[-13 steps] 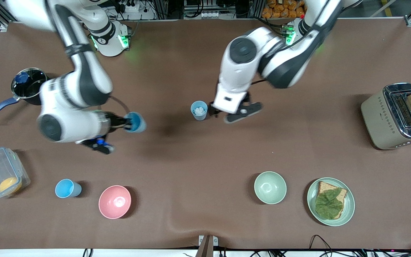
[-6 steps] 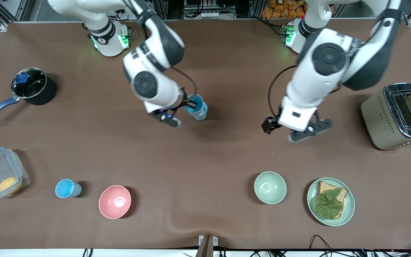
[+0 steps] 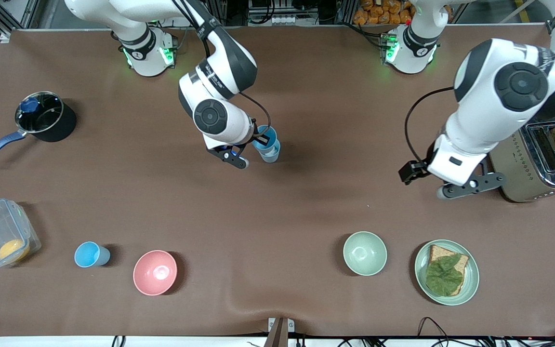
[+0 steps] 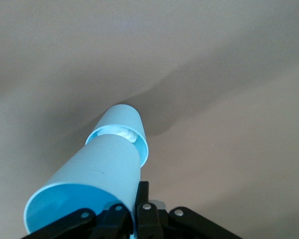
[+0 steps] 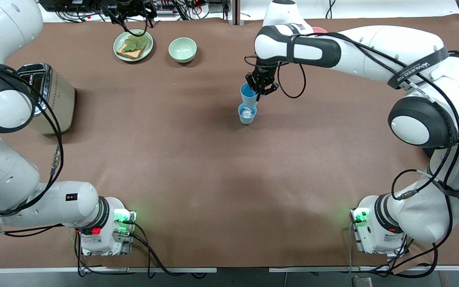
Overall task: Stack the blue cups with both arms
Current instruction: 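Lower the right gripper's cup into the center cup while the left gripper withdraws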
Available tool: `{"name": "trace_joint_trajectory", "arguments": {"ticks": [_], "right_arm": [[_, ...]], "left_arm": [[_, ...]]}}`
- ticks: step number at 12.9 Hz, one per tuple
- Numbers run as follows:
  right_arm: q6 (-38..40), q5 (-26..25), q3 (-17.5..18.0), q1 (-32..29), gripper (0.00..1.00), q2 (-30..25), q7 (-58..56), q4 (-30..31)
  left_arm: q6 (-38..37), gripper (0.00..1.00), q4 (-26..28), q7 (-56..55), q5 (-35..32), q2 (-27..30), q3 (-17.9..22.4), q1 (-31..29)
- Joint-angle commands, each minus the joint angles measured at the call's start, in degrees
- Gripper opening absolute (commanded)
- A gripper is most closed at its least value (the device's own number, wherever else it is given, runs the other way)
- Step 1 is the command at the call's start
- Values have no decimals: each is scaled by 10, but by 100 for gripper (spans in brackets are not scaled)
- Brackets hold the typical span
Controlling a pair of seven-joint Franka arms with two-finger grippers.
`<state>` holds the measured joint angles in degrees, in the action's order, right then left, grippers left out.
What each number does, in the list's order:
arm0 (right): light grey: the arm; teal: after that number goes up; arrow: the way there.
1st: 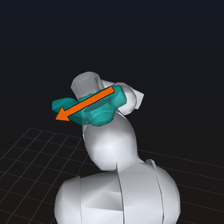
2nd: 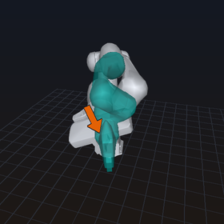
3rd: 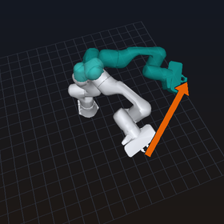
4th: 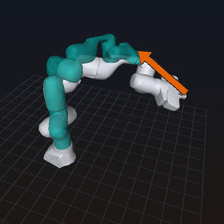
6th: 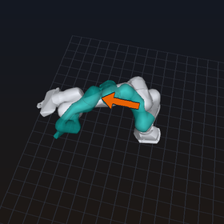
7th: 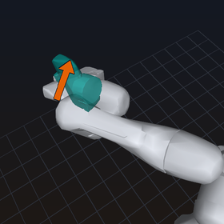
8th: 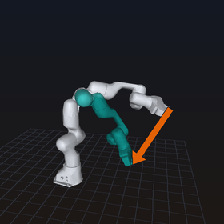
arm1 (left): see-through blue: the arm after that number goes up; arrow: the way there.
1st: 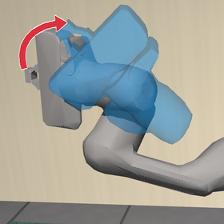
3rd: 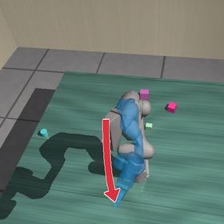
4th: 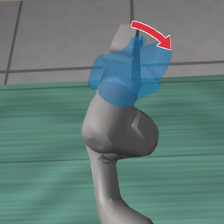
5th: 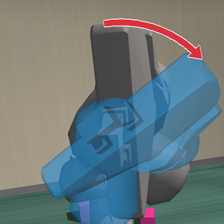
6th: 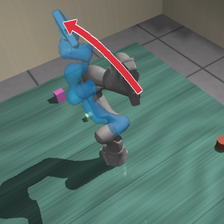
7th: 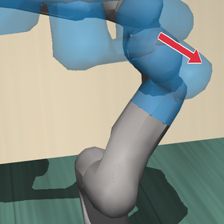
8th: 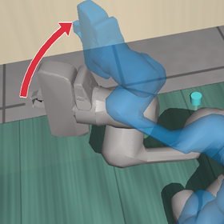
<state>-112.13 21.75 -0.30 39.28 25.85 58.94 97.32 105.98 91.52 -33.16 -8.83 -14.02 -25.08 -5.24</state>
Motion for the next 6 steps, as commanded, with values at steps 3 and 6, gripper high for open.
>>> {"name": "trace_joint_trajectory", "arguments": {"ticks": [3, 6], "right_arm": [[-16, 8, -5, 21, 0, 17, 13, 2], [-15, 5, -6, 29, 0, 25, 21, 2]], "left_arm": [[-36, 100, -5, 12, -14, 14, -5, -7], [-42, 100, -11, 11, -13, 14, -5, -6]]}}
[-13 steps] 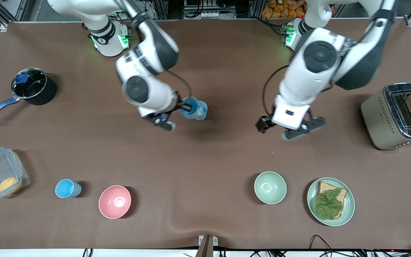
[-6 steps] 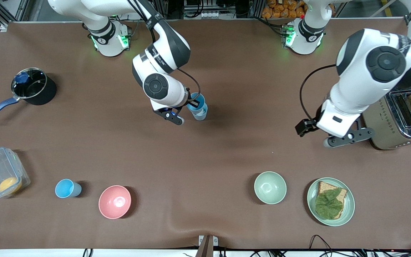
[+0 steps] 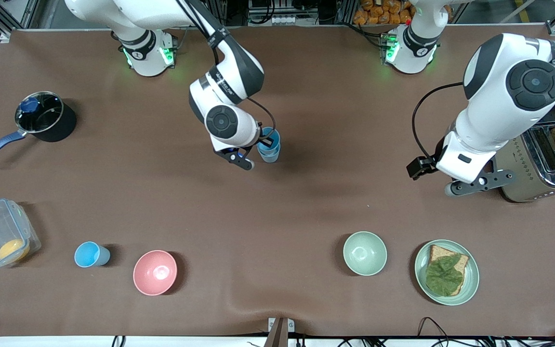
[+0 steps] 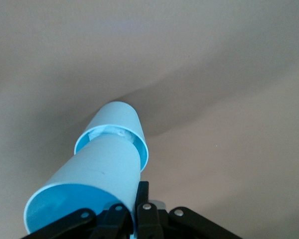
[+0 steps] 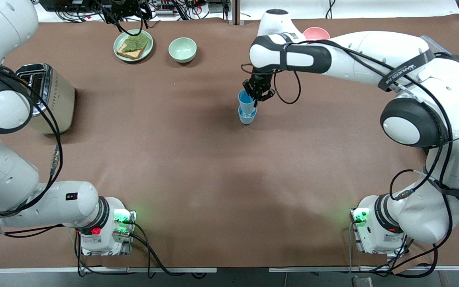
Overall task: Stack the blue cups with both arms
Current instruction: 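Lower the right gripper's cup into the center cup while the left gripper withdraws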
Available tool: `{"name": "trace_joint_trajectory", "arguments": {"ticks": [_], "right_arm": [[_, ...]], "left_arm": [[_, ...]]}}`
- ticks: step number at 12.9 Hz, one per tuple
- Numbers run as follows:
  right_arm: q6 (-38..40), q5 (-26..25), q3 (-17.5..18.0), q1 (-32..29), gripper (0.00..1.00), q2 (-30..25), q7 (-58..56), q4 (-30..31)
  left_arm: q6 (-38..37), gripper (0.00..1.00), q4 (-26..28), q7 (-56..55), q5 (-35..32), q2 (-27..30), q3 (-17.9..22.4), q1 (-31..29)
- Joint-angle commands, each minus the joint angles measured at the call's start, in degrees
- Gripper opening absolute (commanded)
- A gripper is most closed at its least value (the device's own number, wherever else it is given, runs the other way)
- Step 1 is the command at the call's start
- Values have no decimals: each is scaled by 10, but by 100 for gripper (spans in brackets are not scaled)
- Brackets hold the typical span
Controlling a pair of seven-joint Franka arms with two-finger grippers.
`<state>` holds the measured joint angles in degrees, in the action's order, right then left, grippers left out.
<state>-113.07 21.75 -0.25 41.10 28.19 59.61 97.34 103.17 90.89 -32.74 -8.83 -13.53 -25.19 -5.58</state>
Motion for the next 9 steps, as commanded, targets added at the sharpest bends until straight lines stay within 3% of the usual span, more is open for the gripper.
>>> {"name": "trace_joint_trajectory", "arguments": {"ticks": [1, 2, 3, 4, 6, 7, 9], "right_arm": [[-5, 5, -6, 12, 0, 4, 14, 2], [-4, 5, -6, 12, 0, 4, 15, 2], [-3, 4, -7, 13, 12, 4, 15, 2], [0, 4, -8, 11, 44, 1, 17, 1], [9, 4, -15, 0, 86, -14, 22, -6], [13, -6, -24, -1, 100, -27, 21, -9], [28, -38, -43, -12, 100, -56, -1, -13]], "left_arm": [[-14, 100, -5, 7, -14, 9, -5, -2], [-14, 100, -4, 7, -14, 9, -5, -2], [-14, 100, -4, 7, -13, 9, -5, -2], [-14, 100, -4, 7, -13, 9, -5, -2], [-14, 100, -4, 7, -13, 9, -5, -2], [-14, 100, -4, 7, -13, 9, -5, -2], [-15, 100, -5, 7, -13, 10, -5, -2]]}}
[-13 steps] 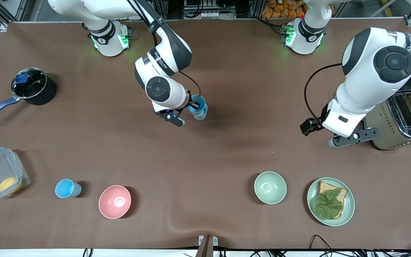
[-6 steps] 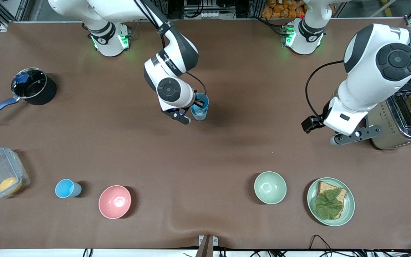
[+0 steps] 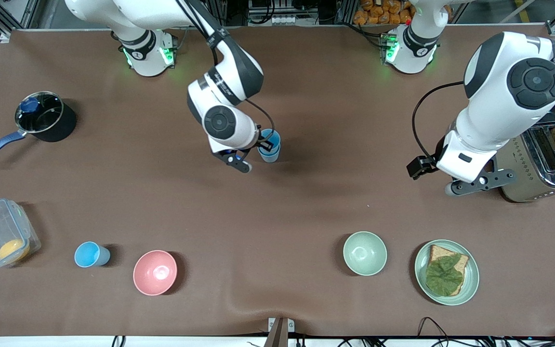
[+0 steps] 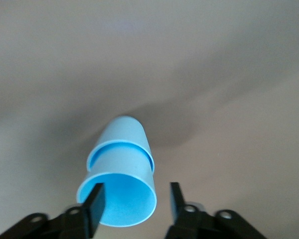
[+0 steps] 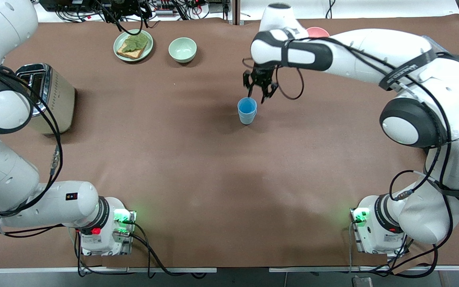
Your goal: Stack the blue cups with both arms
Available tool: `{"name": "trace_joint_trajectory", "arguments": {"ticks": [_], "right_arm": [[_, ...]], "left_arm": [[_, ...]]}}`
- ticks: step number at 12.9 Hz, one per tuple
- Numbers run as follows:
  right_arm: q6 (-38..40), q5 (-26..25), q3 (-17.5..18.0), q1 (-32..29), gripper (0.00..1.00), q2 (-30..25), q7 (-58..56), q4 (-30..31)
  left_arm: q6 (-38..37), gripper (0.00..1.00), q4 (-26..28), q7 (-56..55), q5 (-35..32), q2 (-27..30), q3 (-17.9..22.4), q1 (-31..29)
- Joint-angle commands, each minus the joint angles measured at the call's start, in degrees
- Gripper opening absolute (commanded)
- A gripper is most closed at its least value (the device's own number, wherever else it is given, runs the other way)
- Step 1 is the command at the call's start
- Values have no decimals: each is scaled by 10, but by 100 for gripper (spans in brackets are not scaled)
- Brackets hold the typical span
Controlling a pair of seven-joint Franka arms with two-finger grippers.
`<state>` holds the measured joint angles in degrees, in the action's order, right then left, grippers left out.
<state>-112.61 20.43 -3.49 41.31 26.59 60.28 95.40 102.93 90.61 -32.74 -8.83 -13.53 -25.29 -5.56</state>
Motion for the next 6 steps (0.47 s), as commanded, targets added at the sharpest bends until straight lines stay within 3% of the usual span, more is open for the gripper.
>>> {"name": "trace_joint_trajectory", "arguments": {"ticks": [1, 6], "right_arm": [[47, -48, -20, -31, 100, -53, -48, 7], [145, -80, -32, -213, 100, -104, -387, 11]], "left_arm": [[-12, 100, -2, 7, -13, 10, -4, -3], [-26, 100, -7, 15, -13, 19, -3, -5]]}}
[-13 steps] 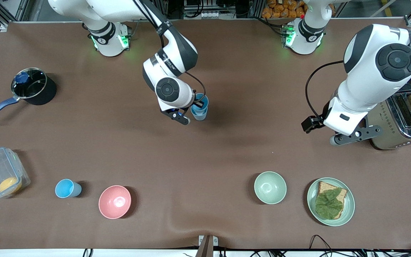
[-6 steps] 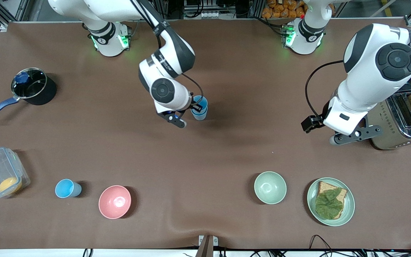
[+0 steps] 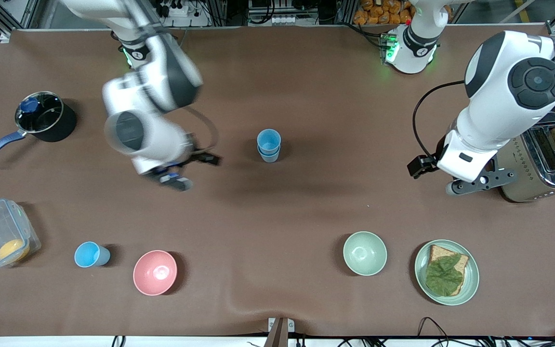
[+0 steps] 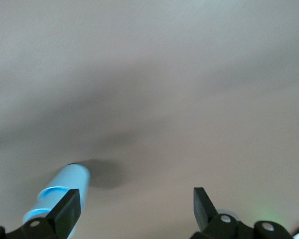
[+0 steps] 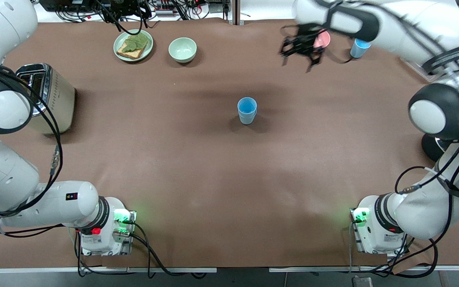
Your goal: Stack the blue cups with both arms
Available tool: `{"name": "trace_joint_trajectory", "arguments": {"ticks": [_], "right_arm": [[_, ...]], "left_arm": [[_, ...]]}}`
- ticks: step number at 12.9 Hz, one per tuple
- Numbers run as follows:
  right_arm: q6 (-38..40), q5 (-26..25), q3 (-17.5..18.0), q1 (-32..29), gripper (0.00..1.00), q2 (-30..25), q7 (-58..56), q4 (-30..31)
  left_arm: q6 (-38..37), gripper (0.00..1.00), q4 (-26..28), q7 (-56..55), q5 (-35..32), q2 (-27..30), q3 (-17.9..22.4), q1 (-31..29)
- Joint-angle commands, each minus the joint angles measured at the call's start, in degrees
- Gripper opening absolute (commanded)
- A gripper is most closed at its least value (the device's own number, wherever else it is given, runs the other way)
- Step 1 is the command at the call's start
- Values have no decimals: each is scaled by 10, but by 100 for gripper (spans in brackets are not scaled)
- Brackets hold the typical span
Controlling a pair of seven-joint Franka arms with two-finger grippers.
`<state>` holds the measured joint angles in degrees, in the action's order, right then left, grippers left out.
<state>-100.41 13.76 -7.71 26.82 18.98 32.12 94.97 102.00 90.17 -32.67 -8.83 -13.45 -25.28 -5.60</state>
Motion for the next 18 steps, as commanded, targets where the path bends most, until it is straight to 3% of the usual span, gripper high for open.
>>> {"name": "trace_joint_trajectory", "arguments": {"ticks": [1, 3, 5, 8, 10, 12, 15, 18], "right_arm": [[36, -27, 10, -105, 100, -38, -166, 16], [40, -61, 10, -158, 100, -69, -259, 21], [31, -138, 10, -187, 100, -110, -329, 12], [46, -142, 10, -219, 100, -172, -397, 40], [58, -147, 10, -227, 100, -198, -418, 39], [58, -172, 9, -227, 100, -217, -418, 38], [54, -168, -19, -220, 100, -228, -378, 36], [57, -141, -23, -224, 100, -228, -330, 31]], "left_arm": [[-20, 100, -3, 16, -14, 20, -3, -11], [-22, 100, -5, 48, -10, 25, -40, -69], [-41, 100, -19, 84, -6, 25, -64, -107], [-53, 100, -19, 91, -6, 33, -60, -105], [-56, 100, -18, 123, -3, 52, -12, -75], [-58, 100, -18, 191, 8, 65, 87, -17], [-90, 100, -16, 259, 58, 91, 188, 21], [-107, 100, -11, 260, 60, 105, 210, 27]]}}
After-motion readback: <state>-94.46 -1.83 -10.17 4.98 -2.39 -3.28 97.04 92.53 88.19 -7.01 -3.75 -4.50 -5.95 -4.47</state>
